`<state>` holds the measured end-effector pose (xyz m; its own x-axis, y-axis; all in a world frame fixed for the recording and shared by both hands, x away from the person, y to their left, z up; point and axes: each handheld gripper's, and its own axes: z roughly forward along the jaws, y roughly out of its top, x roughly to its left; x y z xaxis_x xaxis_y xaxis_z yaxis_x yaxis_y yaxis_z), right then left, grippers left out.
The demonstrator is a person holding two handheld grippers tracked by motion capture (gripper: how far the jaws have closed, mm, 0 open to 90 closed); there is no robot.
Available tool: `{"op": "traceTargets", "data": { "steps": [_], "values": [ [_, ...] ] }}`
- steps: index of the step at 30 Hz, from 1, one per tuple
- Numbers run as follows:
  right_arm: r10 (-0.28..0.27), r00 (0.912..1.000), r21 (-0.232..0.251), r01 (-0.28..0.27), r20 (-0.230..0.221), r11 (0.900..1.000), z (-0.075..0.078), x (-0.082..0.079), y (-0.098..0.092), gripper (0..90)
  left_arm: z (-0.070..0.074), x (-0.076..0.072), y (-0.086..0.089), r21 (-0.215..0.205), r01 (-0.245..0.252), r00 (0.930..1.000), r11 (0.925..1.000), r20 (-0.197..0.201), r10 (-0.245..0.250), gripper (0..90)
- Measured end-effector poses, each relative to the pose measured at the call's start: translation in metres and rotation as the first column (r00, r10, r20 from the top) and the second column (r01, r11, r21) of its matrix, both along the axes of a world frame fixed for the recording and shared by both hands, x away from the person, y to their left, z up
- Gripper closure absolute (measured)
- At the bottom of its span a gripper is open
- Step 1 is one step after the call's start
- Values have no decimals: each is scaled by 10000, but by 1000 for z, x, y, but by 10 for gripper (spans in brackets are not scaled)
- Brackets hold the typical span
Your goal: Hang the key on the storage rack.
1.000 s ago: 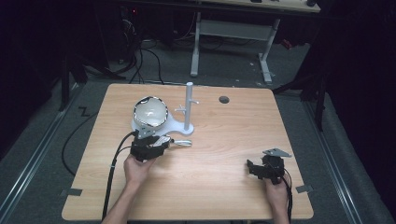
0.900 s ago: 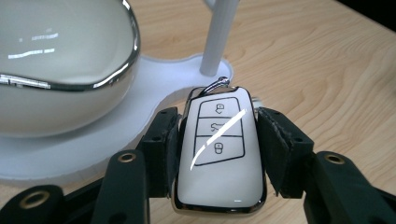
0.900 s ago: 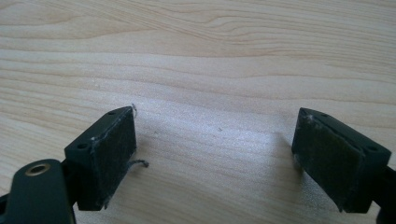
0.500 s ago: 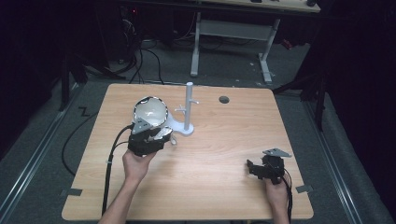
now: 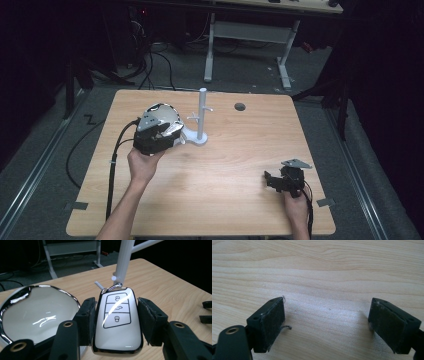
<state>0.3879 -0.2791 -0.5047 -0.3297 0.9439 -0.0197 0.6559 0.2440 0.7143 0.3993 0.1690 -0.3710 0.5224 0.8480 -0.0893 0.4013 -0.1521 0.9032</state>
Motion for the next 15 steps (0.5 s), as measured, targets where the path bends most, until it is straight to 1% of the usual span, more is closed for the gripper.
{"op": "traceTargets", "data": {
  "steps": [7, 10, 11, 15],
  "values": [
    [5, 10000, 1, -5, -3, 10000, 0, 0, 0, 140, 8, 4, -3, -148, 77, 9999, 9999, 143, -74, 504],
    [17, 10000, 6, -17, 1, 10000, 0, 0, 0, 140, 9, 9, -3, -111, 59, 9999, 9999, 83, -59, 504],
    [14, 10000, 3, -14, -1, 10000, 0, 0, 0, 140, 10, 12, -2, -170, 0, 10000, 9999, 49, 1, 504],
    [25, 10000, 11, -25, -7, 10000, 0, 0, 0, 140, 12, 16, -1, -199, -77, 9999, 9998, 69, 79, 504]
  ]
}}
